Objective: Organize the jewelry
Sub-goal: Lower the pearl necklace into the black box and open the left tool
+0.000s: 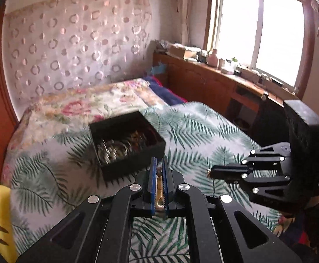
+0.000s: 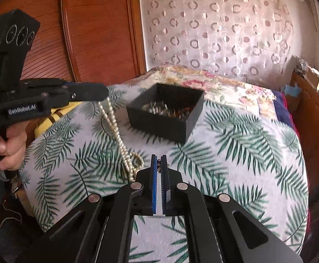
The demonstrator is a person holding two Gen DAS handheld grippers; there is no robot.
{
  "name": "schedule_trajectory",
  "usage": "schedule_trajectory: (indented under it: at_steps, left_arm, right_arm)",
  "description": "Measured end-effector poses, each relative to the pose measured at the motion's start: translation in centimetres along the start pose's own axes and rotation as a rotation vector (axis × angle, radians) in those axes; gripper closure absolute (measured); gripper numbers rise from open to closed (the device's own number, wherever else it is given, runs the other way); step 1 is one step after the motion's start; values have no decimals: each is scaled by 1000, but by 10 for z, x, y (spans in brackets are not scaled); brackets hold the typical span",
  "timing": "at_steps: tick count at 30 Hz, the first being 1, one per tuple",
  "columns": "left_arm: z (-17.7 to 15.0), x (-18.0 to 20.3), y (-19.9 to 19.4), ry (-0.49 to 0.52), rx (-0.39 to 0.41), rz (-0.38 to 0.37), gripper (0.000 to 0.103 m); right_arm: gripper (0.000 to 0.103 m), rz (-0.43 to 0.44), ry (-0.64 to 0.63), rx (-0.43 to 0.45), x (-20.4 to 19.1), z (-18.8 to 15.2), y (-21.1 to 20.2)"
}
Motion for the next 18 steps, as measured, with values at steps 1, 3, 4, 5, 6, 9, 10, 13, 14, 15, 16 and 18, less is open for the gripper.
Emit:
schedule_trajectory:
  at_steps: [1, 3, 4, 5, 6, 9, 10, 13, 14, 15, 16, 18]
  left_arm:
    - [5, -1, -3, 1, 10, 4, 99]
    - [16, -3, -9, 7, 31, 14, 99]
    - [23, -4, -13, 8, 42, 17, 99]
    - [28, -5, -14, 9, 49, 18, 99]
    - [34, -6, -17, 11, 59, 22, 99]
    - [51, -8, -24, 19, 87, 36, 99]
    - [54, -9, -25, 18, 92, 37, 99]
    - [70, -13, -31, 20, 116, 50, 99]
    - [77, -15, -33, 22, 126, 58, 99]
    - [81, -16, -34, 22, 132, 62, 99]
    - [87, -18, -35, 21, 140, 68, 99]
    - [98, -22, -38, 16, 154, 78, 99]
  right_arm:
    - [99, 0, -2, 6, 0, 4, -1]
    - [99, 1, -8, 21, -2, 13, -3]
    - [99, 1, -11, 26, -2, 18, -2]
    - [99, 1, -14, 32, -2, 23, -2]
    - [99, -1, -19, 38, -3, 29, -1]
    - [99, -4, -31, 51, -3, 42, 0]
    - [99, -6, -34, 55, -3, 47, 1]
    - [99, -10, -40, 65, -1, 59, 3]
    - [99, -10, -41, 67, -1, 61, 4]
    - [99, -11, -42, 68, 0, 65, 6]
    - [99, -12, -44, 68, 0, 67, 7]
    - [99, -17, -48, 69, 2, 74, 11]
Point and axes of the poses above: each gripper's, at about its wrist camera, not at the fingertips, and y roughly the way its jaws point, x to its right, z to its top, the point moved 2 cm from there along y, roughly the way its jaws point, and after that the axes turned 1 degree about z, right-handed, at the moved point
